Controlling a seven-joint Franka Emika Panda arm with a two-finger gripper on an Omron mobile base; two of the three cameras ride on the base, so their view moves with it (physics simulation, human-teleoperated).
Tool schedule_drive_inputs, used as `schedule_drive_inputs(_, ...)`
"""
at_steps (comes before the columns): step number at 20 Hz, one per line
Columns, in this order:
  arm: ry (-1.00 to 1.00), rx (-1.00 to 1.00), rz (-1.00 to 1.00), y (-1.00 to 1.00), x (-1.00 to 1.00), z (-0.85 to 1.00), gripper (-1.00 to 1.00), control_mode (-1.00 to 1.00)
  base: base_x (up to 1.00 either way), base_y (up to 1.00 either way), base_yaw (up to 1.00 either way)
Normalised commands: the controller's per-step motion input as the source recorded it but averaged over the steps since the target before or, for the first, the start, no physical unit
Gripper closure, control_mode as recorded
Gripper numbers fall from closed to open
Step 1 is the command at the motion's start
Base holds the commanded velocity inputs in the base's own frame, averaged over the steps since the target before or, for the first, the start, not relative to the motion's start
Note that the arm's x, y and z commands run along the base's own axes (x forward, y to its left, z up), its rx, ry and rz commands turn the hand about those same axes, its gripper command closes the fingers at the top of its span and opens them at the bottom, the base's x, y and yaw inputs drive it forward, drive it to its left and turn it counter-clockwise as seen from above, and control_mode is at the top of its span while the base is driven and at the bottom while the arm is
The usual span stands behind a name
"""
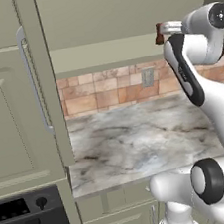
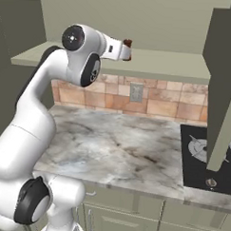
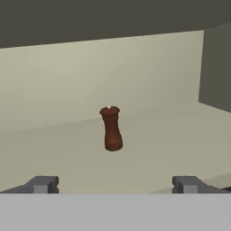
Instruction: Retrieve the shaker from the cabinet and place it next the steak on a plate on the dining table.
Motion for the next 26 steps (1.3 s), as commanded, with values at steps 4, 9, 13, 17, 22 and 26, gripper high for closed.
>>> schedule_drive_inputs(4,0.0,0.0,0.01,0.0,0.31,0.0,-1.0,-1.0,0.0,0.0,0.0)
schedule_drive_inputs(9,0.01,0.0,0.0,0.0,0.34,0.0,-1.0,-1.0,0.0,0.0,0.0)
schedule_drive_inputs(13,0.07,0.0,0.0,0.0,0.3,0.0,-1.0,-1.0,0.0,0.0,0.0)
schedule_drive_inputs(17,0.13,0.0,0.0,0.0,0.22,0.0,-1.0,-1.0,0.0,0.0,0.0)
schedule_drive_inputs(22,0.15,0.0,0.0,0.0,0.19,0.0,-1.0,-1.0,0.0,0.0,0.0)
schedule_drive_inputs(26,0.09,0.0,0.0,0.0,0.23,0.0,-1.0,-1.0,0.0,0.0,0.0)
